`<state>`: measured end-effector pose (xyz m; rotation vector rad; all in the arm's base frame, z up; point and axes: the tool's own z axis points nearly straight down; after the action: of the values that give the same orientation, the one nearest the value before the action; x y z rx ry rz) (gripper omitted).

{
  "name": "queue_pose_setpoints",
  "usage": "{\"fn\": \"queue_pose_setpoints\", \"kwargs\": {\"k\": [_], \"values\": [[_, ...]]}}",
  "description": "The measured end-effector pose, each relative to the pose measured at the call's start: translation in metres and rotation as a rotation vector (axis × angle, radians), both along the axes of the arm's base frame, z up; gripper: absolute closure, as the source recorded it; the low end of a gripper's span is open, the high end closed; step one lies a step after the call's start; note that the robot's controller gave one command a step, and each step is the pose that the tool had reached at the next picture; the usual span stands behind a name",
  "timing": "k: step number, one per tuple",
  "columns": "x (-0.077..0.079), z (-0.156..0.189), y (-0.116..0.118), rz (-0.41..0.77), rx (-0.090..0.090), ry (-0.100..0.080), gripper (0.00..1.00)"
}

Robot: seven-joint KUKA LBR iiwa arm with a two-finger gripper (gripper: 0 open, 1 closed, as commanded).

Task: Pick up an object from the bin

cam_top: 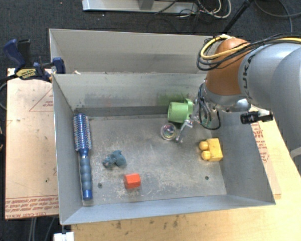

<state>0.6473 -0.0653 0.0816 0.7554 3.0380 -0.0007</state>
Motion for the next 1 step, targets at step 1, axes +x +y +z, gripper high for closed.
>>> {"fn": "queue_pose_setpoints", "kwargs": {"k": [1], "values": [[0.0045,0.0018,0.0173,-0.066,-0.019,0.008,0.0]]}}
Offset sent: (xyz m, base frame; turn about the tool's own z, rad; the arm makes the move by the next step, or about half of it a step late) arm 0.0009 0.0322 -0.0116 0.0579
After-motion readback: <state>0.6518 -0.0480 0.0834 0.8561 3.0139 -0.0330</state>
